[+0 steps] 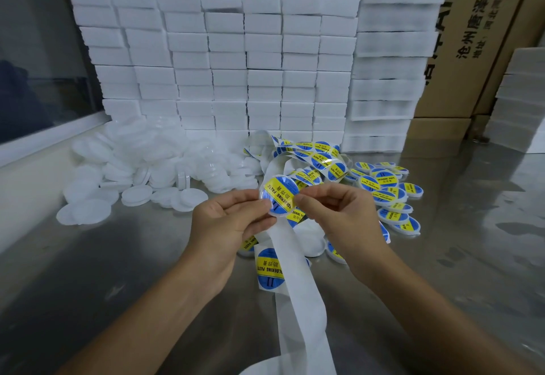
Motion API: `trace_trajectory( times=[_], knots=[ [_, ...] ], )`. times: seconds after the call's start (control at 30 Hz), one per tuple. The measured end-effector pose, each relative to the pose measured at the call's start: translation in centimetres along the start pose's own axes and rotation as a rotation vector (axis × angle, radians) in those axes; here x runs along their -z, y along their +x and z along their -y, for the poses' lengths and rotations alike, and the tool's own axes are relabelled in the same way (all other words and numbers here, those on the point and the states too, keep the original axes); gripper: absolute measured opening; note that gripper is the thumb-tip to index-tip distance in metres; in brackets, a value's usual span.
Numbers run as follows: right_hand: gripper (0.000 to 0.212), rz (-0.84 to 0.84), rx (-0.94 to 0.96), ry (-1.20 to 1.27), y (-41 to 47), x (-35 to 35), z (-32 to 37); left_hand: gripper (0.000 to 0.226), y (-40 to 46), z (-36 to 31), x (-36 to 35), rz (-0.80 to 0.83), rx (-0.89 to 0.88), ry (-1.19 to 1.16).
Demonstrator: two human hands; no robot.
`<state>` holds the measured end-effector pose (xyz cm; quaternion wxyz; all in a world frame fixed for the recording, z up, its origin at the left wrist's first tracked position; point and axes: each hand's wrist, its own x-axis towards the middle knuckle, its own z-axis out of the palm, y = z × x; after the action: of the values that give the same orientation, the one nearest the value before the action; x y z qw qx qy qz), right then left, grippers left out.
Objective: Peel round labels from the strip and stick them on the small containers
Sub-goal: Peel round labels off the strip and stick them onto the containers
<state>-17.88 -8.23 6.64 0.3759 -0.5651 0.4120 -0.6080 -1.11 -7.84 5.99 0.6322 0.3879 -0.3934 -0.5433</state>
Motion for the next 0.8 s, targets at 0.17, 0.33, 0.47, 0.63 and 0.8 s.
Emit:
trace_trajectory(
  times=[0.17, 0.33, 0.47, 0.63, 0.8],
  knots=[
    [0.014, -0.069, 0.026, -0.056, 0.0, -0.3, 0.0, 0.013, -0.5, 0.1, -0.3, 0.004, -0.084, 0.047],
    [0.015, -0.097, 0.056, -0.106, 0.1, -0.3, -0.3, 0.015, -0.7, 0.1, -0.6, 0.029, -0.127, 0.090],
    [0.012, -0.094, 0.064, -0.136, 0.2, -0.2, -0.7, 0.018, -0.9, 0.0, -0.7, 0.052, -0.131, 0.087],
    [0.023, -0.043, 0.160, -0.303, -0.1, -0.4, -1.0, 0.038, -0.7, -0.1, -0.6, 0.111, -0.082, -0.031],
    [0.037, 0.086, 0.100, -0.085, -0.5, -1.3, -1.1, 0.050, -0.8, -0.3, -0.6, 0.203, -0.050, -0.075]
  ],
)
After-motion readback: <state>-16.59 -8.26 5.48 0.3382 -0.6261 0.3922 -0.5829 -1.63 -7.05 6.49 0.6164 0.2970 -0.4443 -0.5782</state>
